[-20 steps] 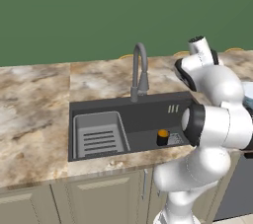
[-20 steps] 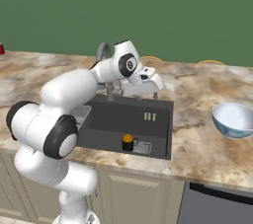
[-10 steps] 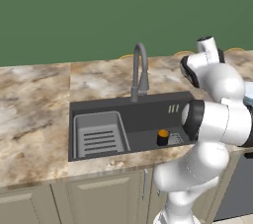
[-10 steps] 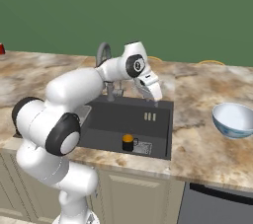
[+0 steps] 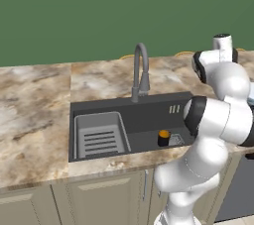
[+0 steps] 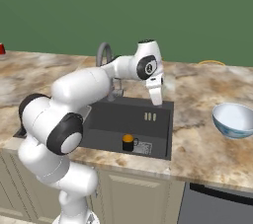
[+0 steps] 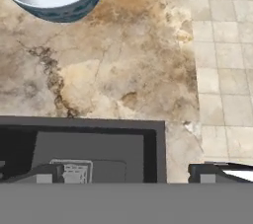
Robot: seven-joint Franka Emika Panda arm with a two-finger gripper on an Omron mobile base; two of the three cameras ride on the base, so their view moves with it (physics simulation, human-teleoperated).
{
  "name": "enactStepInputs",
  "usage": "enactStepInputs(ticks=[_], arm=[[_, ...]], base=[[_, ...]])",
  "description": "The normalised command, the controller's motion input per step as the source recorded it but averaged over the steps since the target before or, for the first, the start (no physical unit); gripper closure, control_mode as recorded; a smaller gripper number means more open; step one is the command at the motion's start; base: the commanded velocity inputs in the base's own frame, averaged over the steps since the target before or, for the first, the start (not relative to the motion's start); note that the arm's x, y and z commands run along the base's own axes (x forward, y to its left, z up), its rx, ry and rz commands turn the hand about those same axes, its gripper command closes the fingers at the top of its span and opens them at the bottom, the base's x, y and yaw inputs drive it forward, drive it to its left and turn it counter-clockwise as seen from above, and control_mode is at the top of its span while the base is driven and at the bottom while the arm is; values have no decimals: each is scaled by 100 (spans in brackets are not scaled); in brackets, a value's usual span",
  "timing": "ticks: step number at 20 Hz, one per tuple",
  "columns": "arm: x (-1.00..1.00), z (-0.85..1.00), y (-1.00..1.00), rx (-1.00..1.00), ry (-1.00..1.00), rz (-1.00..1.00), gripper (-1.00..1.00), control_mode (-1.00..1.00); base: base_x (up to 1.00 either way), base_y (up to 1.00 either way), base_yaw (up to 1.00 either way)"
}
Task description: Pick the mug and place it in the sink. Pick the bowl and place it in the open cabinet and then close the cabinet.
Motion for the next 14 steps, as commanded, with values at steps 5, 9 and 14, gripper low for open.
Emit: enactStepInputs(ticks=[5,9,14], arm=[[0,0,-17,-3,-34,-44,-100,-100],[0,0,-21,-3,-26,-41,-100,-100],[0,0,-34,0,-13,-35,-100,-100]], base=[[0,0,0],[0,0,0],[0,0,0]])
